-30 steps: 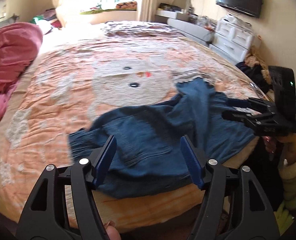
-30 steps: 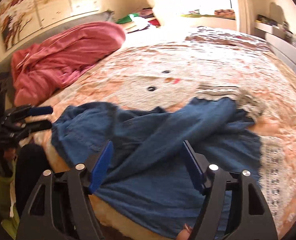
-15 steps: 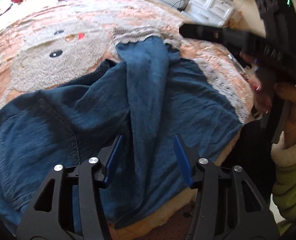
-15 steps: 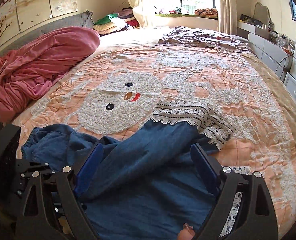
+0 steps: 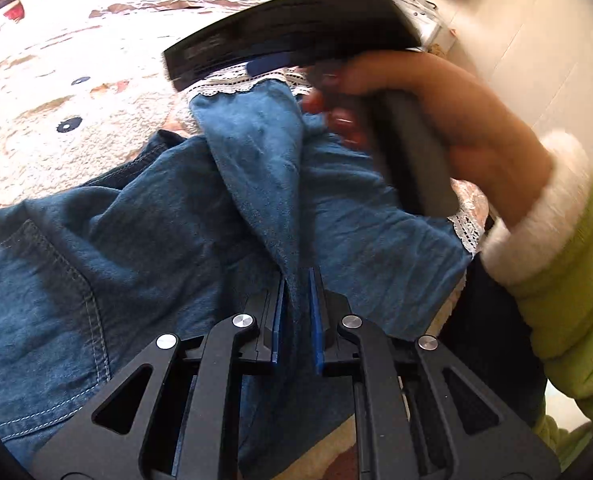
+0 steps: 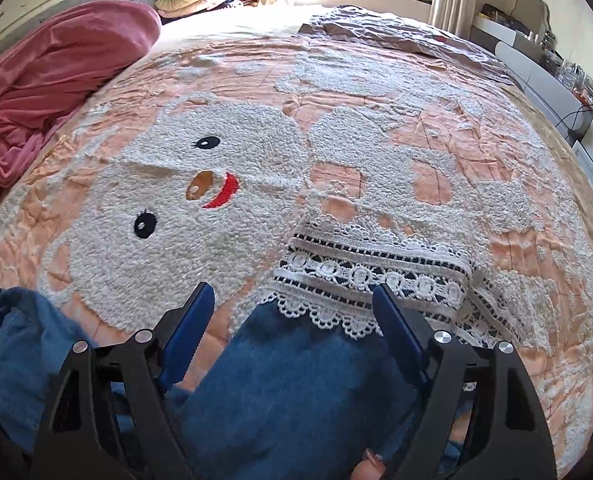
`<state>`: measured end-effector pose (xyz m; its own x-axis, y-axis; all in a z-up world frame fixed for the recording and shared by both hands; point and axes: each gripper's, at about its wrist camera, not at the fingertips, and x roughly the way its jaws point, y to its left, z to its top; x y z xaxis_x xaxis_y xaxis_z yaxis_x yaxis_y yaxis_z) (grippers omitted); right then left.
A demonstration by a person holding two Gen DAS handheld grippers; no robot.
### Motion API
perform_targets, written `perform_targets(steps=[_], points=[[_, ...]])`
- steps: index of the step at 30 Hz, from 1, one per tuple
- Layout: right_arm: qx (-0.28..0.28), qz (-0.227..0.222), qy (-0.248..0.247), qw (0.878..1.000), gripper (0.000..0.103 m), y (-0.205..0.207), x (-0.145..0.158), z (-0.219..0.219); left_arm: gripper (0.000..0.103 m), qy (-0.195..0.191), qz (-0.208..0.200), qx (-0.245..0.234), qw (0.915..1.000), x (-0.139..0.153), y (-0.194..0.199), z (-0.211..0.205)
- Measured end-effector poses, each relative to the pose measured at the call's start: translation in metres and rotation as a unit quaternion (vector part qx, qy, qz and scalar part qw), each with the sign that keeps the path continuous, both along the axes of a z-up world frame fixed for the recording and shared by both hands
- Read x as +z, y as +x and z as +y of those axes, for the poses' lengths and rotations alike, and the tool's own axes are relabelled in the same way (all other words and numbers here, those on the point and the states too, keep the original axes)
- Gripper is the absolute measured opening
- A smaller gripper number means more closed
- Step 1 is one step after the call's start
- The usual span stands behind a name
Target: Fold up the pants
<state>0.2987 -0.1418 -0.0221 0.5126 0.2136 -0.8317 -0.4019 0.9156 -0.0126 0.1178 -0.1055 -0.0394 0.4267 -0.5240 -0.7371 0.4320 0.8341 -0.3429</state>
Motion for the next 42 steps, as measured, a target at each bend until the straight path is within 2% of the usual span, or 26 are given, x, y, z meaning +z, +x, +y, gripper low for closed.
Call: perform_targets(steps=[3,6,7,8,9,10,11,19,23,28,32,35,42], points=[[-0.013,0.009,-0.018,1.000,0.078,0.017,-0.012,0.010,0.005,-0.002,-0.003,-0.010,0.9999,-0.001,-0.004,-0.001],[-0.027,0.025,-0.027,0.999,0.062,0.030,-0.027,0.016,0.005,0.002,-0.004,-0.014,0.9999,-0.002,-0.003,-0.003],[-0.027,0.024,-0.026,0.999,0.053,0.031,-0.029,0.015,0.005,0.000,-0.004,-0.013,0.9999,-0.002,-0.003,-0.002],[-0.031,0.022,-0.022,0.999,0.038,0.032,-0.028,0.012,0.005,-0.004,-0.001,-0.012,0.9999,-0.003,-0.003,0.000],[-0.035,0.024,-0.009,0.999,0.033,0.033,-0.026,0.006,0.005,-0.008,0.001,-0.010,0.9999,-0.003,-0.003,0.003],[-0.037,0.029,0.009,0.999,0.016,0.033,-0.022,0.000,0.005,-0.009,0.001,-0.008,0.9999,-0.003,-0.001,0.004],[-0.040,0.035,0.027,0.998,0.009,0.033,-0.018,-0.008,0.005,-0.008,0.000,-0.005,1.0000,-0.005,0.001,0.005],[-0.067,0.018,0.123,0.990,0.007,0.003,0.027,-0.073,0.002,-0.007,-0.014,0.007,0.9999,0.000,0.001,0.015],[-0.085,-0.018,0.158,0.984,0.006,-0.028,0.058,-0.113,0.002,-0.001,-0.025,0.015,0.9996,0.006,0.001,0.022],[-0.115,-0.044,0.194,0.973,0.006,-0.074,0.078,-0.163,0.002,0.004,-0.041,0.017,0.9990,0.015,-0.001,0.028],[-0.151,-0.043,0.216,0.964,0.006,-0.120,0.073,-0.201,0.002,0.008,-0.053,0.012,0.9985,0.018,-0.006,0.031],[-0.180,-0.029,0.250,0.951,0.006,-0.153,0.061,-0.225,0.002,0.011,-0.062,0.001,0.9980,0.021,-0.009,0.028],[-0.206,-0.004,0.274,0.940,0.006,-0.217,0.030,-0.246,0.002,0.022,-0.088,-0.037,0.9951,0.037,-0.031,0.025]])
